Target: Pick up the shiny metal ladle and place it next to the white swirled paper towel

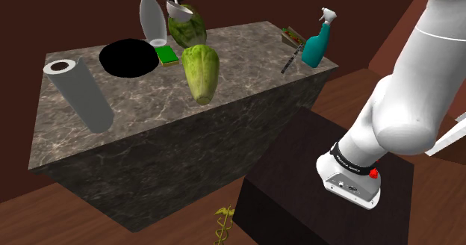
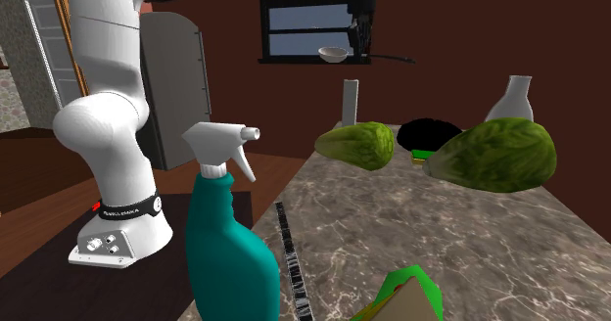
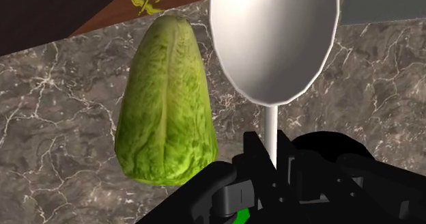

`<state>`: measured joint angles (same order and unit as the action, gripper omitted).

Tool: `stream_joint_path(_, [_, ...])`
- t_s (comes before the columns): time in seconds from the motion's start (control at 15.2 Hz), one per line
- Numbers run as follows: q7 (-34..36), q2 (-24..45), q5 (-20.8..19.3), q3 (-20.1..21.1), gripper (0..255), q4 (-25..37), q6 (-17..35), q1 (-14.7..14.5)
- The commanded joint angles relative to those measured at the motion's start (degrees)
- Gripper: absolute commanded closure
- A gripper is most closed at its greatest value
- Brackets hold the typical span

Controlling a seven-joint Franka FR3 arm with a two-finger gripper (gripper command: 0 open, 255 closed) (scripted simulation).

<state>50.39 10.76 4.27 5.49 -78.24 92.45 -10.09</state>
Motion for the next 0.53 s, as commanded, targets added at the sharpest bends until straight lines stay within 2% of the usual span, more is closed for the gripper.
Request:
stream_joint_path(0.0, [2.8, 2.0, -0.6, 1.0, 255, 2.7, -0.5, -1.7])
stream_joint_path(0.46, [11.5, 11.9, -3.3, 3.7, 255, 16.8, -4.2, -8.3])
